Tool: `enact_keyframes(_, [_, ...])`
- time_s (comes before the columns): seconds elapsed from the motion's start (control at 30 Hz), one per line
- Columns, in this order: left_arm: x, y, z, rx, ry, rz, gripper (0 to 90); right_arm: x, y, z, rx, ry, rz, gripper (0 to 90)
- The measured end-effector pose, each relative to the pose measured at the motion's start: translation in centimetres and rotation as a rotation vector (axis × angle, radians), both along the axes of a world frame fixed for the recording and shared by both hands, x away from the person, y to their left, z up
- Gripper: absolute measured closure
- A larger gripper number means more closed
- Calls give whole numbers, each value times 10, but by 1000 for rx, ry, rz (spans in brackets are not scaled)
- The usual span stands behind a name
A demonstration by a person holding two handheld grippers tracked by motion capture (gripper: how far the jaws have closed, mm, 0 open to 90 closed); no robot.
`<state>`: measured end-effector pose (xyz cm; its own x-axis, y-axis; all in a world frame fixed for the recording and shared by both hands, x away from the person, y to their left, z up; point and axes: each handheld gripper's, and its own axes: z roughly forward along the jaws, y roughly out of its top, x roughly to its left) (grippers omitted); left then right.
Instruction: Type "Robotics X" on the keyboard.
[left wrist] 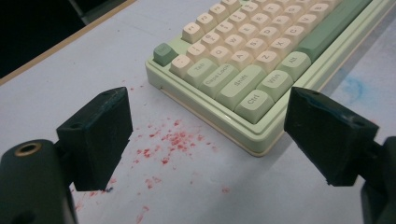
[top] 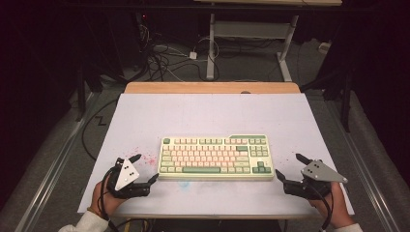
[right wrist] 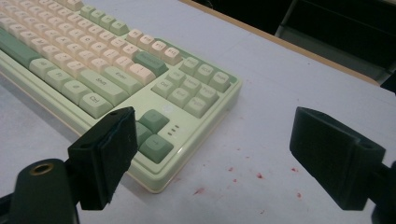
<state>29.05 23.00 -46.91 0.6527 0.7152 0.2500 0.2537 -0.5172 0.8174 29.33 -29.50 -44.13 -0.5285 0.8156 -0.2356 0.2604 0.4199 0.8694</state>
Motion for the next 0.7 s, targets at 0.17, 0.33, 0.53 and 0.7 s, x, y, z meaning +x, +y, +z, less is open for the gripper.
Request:
enact_keyframes(0.17, [-1,-1,0,4,0,4,148,-1,-1,0,4,1,5,165])
enact_keyframes(0.33, [-1,2,0,-6,-16,19,148,-4,-1,6,16,-23,8,191])
enact_keyframes(0.53, [-2,0,4,-3,-49,40,151,-5,-3,10,45,-41,12,202])
enact_keyframes(0.7, [-3,-5,5,27,-29,18,150,-3,-2,12,41,-46,28,204])
